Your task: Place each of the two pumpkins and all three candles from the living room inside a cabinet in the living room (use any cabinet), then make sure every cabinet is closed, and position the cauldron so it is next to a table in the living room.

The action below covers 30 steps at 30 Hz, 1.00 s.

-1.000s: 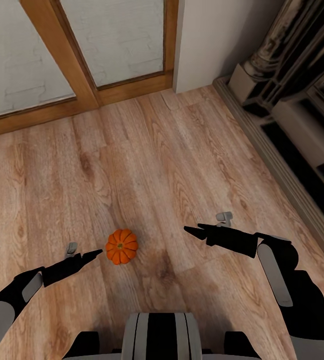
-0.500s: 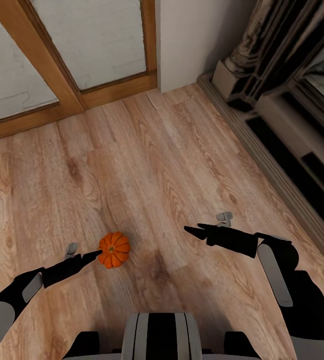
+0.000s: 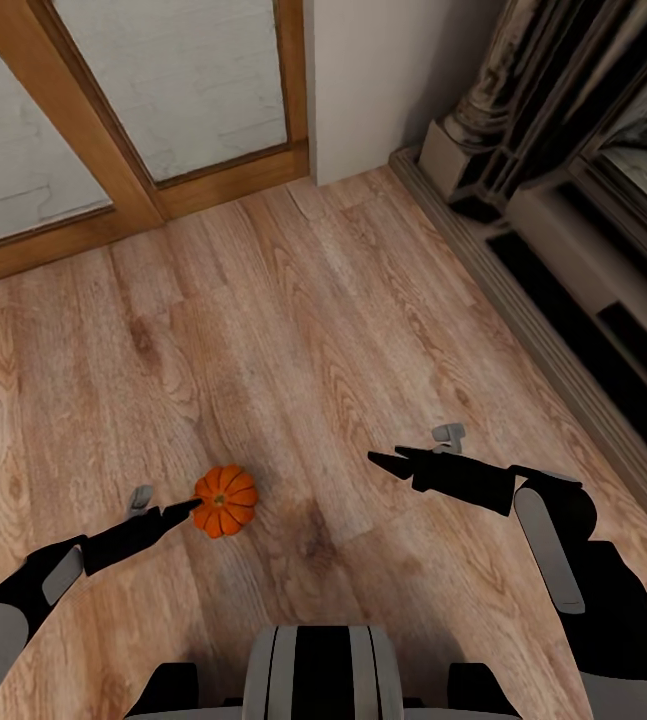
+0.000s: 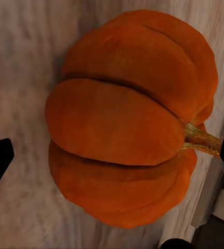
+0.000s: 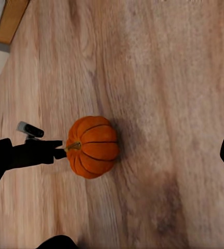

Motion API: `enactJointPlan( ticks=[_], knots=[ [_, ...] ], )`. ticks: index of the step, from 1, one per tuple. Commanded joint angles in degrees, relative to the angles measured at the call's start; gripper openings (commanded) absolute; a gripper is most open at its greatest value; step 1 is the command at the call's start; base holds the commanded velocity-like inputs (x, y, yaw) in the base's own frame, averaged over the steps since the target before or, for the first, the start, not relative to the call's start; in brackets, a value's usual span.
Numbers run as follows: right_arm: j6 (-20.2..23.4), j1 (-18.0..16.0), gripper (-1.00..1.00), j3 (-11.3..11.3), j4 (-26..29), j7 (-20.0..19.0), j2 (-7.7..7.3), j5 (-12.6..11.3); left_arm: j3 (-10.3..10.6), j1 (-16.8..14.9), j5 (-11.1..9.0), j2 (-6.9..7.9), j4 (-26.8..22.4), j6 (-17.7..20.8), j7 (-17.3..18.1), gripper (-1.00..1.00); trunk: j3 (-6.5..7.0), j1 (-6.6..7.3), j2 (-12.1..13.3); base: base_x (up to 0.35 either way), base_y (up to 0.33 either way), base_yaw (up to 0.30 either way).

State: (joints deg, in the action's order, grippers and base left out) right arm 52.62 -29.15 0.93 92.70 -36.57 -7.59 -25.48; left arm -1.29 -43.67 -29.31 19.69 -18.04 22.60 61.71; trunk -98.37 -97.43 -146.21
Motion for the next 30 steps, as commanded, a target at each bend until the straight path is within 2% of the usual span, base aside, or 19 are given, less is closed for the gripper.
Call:
enactJointPlan(
  ticks=[1, 4, 20, 30],
  knots=[
    [-0.06, -0.03, 1.0, 0.02, 0.02, -0.21, -0.04, 0.0, -0.8, 0.01, -0.09, 0.0, 0.02, 0.6, -0.83, 1.0, -0.03, 0.01, -0.01, 0.0, 0.0, 0.0],
    [-0.6, -0.03, 1.0, -0.02, 0.02, -0.4, -0.05, 0.0, -1.81, 0.02, -0.16, 0.0, 0.02, 0.63, -2.37, 1.0, -0.03, 0.01, -0.01, 0.0, 0.0, 0.0],
    [-0.68, -0.03, 1.0, -0.24, 0.02, -0.78, -0.05, 0.0, -1.86, 0.07, 0.11, -0.08, 0.1, 0.69, -2.88, 1.0, -0.03, 0.01, -0.01, 0.0, 0.0, 0.0],
    [-0.68, -0.03, 1.0, -0.42, 0.02, -0.79, -0.05, 0.0, -1.73, 0.08, 0.21, -0.23, 0.11, 0.69, -2.91, 1.0, -0.03, 0.01, -0.01, 0.0, 0.0, -0.126]
  ],
)
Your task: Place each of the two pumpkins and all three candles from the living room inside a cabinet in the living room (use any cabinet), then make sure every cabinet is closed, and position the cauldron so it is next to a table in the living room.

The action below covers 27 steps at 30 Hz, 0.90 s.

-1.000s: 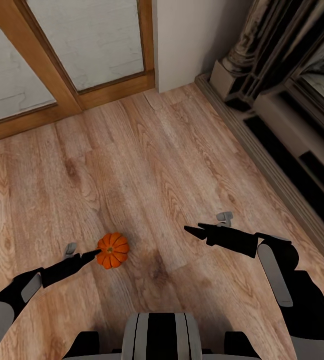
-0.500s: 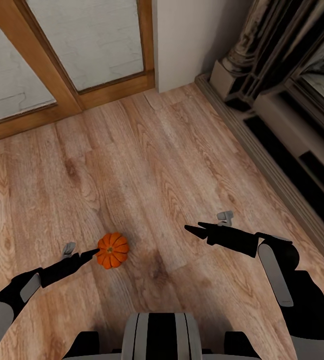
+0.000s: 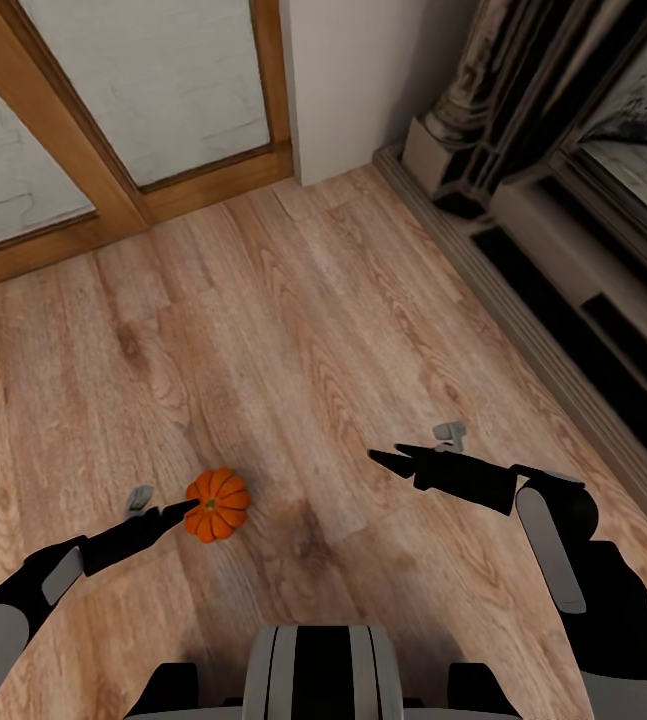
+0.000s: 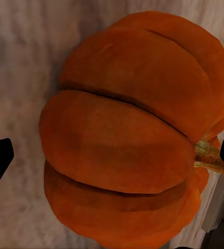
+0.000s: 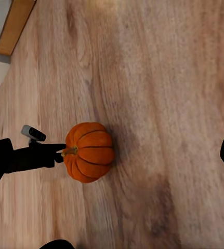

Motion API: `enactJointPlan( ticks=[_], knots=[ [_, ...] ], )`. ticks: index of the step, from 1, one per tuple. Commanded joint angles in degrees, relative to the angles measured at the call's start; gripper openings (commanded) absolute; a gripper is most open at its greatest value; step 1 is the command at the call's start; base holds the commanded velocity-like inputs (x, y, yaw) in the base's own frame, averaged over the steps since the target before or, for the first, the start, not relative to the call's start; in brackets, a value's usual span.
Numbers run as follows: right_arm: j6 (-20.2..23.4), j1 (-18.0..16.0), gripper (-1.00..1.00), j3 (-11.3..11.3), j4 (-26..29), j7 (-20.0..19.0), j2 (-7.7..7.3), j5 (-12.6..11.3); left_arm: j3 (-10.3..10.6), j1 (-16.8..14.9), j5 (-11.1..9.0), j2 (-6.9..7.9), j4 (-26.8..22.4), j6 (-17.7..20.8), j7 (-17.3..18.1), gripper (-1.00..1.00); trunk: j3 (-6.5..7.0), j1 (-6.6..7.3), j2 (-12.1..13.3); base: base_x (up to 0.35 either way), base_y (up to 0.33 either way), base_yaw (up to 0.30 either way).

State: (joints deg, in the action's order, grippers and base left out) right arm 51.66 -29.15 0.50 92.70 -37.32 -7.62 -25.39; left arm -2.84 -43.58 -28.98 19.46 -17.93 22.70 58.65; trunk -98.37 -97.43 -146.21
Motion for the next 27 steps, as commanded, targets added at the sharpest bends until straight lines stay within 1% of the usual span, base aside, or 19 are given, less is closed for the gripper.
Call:
enactJointPlan(
  ticks=[1, 9, 12, 15, 20, 22, 27],
  knots=[
    [0.29, -0.03, 1.0, -0.01, 0.02, -0.03, -0.02, -0.09, -0.17, -0.01, -0.12, -0.02, 0.0, 0.59, 0.15, 1.0, -0.03, 0.01, -0.01, 0.0, 0.0, -0.039],
    [0.29, -0.03, 1.0, 0.03, 0.02, -0.03, -0.02, -0.09, -0.15, -0.01, -0.06, -0.04, 0.0, 0.59, 0.12, 1.0, -0.03, 0.01, -0.01, 0.0, 0.0, -0.022],
    [0.29, -0.03, 1.0, 0.03, 0.02, -0.03, -0.02, -0.09, -0.15, -0.01, -0.04, -0.04, 0.0, 0.59, 0.04, 1.0, -0.03, 0.01, -0.01, 0.0, 0.0, -0.169],
    [0.29, -0.03, 1.0, 0.03, 0.02, -0.03, -0.02, -0.09, -0.15, -0.01, -0.11, -0.04, 0.0, 0.59, -0.81, 1.0, -0.03, 0.01, -0.01, 0.0, 0.0, -0.178],
    [0.29, -0.03, 1.0, 0.03, 0.02, -0.03, -0.02, -0.09, -0.17, -0.01, -0.12, -0.1, 0.0, 0.59, -1.77, 1.0, -0.03, 0.01, -0.01, 0.0, 0.0, -0.057],
    [0.29, -0.03, 1.0, -0.03, 0.01, -0.03, -0.04, -0.09, -0.15, -0.01, -0.17, -0.53, 0.0, 0.59, -3.51, 1.0, -0.03, 0.01, -0.01, 0.0, 0.0, -0.014],
    [0.29, -0.03, 1.0, -0.17, 0.01, -0.03, -0.13, -0.09, -0.07, -0.01, -0.11, -1.55, 0.0, 0.57, -4.84, 1.0, -0.03, 0.01, -0.01, 0.0, 0.0, -0.005]
  ],
)
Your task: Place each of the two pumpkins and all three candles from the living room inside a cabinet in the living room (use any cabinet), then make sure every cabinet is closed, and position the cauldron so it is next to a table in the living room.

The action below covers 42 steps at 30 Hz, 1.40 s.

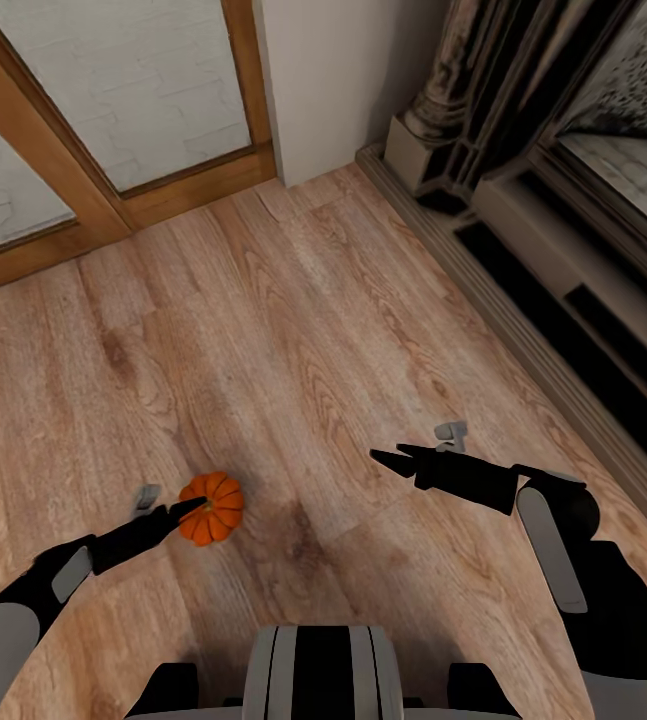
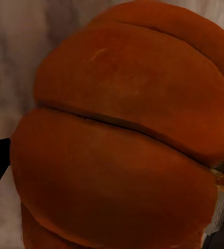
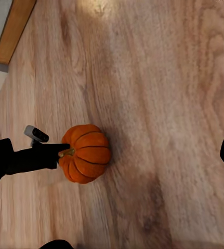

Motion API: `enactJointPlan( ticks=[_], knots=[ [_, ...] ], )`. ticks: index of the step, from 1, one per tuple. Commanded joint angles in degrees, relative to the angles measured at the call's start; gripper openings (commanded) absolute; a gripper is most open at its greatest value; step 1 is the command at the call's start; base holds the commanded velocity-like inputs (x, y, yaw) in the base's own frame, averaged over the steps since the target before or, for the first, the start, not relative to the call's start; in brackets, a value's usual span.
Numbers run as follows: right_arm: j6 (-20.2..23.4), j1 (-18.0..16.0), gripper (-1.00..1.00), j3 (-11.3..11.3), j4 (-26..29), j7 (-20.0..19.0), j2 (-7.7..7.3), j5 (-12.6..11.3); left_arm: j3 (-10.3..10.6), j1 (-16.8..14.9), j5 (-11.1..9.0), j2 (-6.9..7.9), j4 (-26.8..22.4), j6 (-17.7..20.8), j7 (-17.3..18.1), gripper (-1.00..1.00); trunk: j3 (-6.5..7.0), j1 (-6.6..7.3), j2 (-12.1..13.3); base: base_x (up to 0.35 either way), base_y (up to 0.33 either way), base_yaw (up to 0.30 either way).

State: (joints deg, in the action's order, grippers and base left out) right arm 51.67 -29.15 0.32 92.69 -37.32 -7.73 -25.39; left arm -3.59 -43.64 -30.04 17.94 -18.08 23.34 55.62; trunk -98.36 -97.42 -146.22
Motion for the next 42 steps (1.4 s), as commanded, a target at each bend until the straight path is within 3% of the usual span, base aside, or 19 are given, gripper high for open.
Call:
enactJointPlan(
  ticks=[1, 16, 33, 42],
  knots=[
    [0.28, -0.03, 1.0, 0.0, 0.02, -0.03, -0.09, -0.1, 0.7, 0.04, 0.97, -0.14, 0.15, -0.08, -1.87, -1.0, -0.04, 0.0, -0.01, 0.0, 0.0, -0.002],
    [0.28, -0.03, 1.0, -0.08, 0.04, -0.05, -0.53, -0.1, 0.78, 0.04, 1.09, -0.96, 0.12, -0.28, -1.87, -1.0, -0.04, 0.0, -0.01, 0.0, 0.0, 0.0],
    [0.2, -0.03, 1.0, 0.51, -0.02, 0.04, -0.43, -0.1, 0.64, 0.18, 0.88, -0.84, -0.9, -0.17, 1.77, -1.0, -0.04, 0.0, -0.01, 0.0, 0.0, 0.0],
    [0.27, -0.03, 1.0, 0.48, -0.01, 0.04, -0.45, -0.1, 0.61, 0.22, 0.87, -0.89, -0.89, 0.12, 2.09, -1.0, 1.96, 0.23, 0.11, 0.0, 0.0, 0.0]
  ],
)
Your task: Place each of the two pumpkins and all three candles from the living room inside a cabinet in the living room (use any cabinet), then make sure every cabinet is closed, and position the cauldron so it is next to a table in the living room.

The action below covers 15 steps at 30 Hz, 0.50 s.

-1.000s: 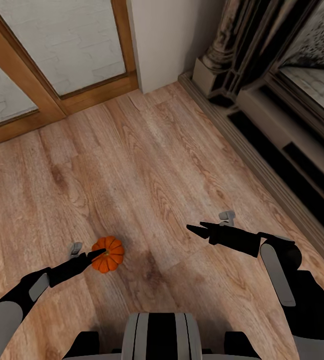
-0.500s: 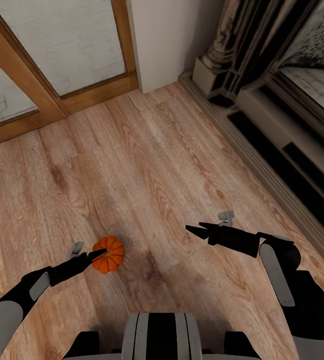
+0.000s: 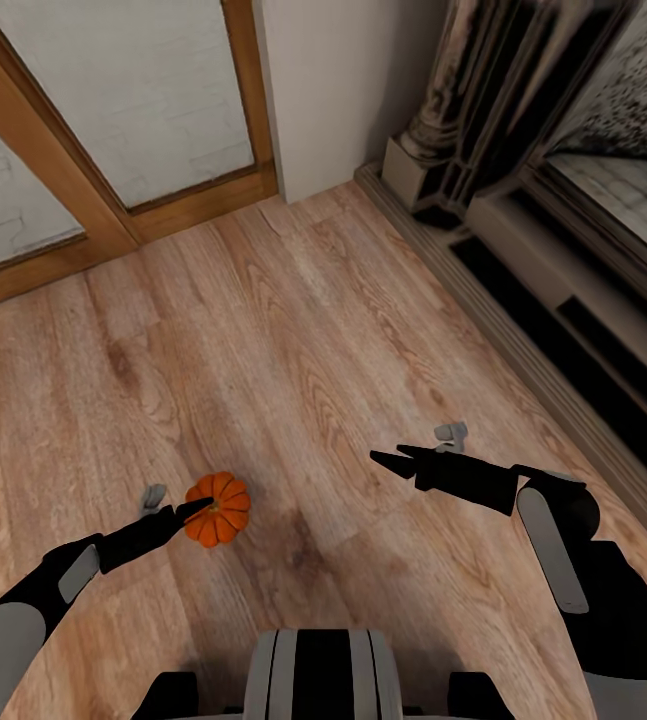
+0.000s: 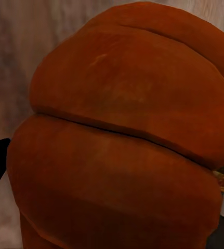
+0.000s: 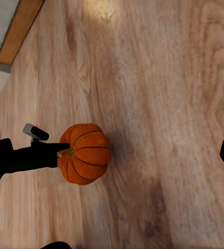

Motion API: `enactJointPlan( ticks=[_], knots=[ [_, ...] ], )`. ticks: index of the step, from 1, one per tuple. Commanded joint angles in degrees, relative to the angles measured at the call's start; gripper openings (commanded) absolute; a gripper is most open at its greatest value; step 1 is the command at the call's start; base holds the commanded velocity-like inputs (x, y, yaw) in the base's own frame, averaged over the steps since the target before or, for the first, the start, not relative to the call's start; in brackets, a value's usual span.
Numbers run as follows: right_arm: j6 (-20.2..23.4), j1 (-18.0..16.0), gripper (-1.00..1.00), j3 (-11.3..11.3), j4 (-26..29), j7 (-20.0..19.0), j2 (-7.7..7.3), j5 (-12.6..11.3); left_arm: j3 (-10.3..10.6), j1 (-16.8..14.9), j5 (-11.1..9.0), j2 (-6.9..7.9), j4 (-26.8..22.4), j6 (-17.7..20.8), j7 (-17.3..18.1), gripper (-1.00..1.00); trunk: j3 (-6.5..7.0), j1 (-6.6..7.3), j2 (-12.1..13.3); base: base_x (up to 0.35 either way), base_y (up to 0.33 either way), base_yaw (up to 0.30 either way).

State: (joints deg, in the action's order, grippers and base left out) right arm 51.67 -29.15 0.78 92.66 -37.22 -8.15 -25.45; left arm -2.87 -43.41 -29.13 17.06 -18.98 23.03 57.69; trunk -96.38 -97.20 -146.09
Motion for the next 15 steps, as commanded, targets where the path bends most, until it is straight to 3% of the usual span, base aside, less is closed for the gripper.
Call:
enactJointPlan(
  ticks=[1, 7, 8, 10, 12, 15],
  knots=[
    [0.27, -0.03, 1.0, 0.05, 0.04, -0.06, -0.02, -0.04, -0.11, -0.01, 0.0, 0.0, 0.0, 0.42, 0.02, -1.0, 0.2, 0.03, 0.0, 0.0, 0.0, 0.0],
    [0.27, -0.03, 1.0, 0.06, 0.02, -0.05, 0.04, -0.04, -0.24, 0.08, -0.32, 0.18, -0.3, 0.25, 0.88, -1.0, 1.53, 0.19, 0.08, 0.0, 0.0, 0.0],
    [0.16, -0.03, 1.0, 0.12, 0.01, -0.05, 0.09, -0.04, -0.36, 1.67, -0.51, 0.38, -3.49, 0.67, 3.17, -1.0, 1.75, 0.21, 0.1, 0.0, 0.0, 0.0],
    [-0.22, 0.06, 1.0, 0.09, 0.04, -0.11, 0.01, -0.04, -0.76, 4.52, -0.62, 0.49, -8.63, 2.19, 4.17, -1.0, 2.19, 0.26, 0.12, 0.0, 0.0, 0.0],
    [-0.71, 0.65, 1.0, -0.24, 0.05, -0.45, 0.01, -0.04, -2.76, 7.98, -0.89, 0.5, -15.1, 4.83, 4.61, -1.0, 2.64, 0.31, 0.15, 0.0, 0.0, 0.0],
    [-0.78, 1.68, 1.0, -0.36, 0.06, -0.99, 0.33, -0.06, -8.61, 16.15, -1.13, 0.36, -28.55, 9.47, 4.81, -1.0, 3.3, 0.39, 0.19, 0.0, 0.0, 0.0]
  ],
)
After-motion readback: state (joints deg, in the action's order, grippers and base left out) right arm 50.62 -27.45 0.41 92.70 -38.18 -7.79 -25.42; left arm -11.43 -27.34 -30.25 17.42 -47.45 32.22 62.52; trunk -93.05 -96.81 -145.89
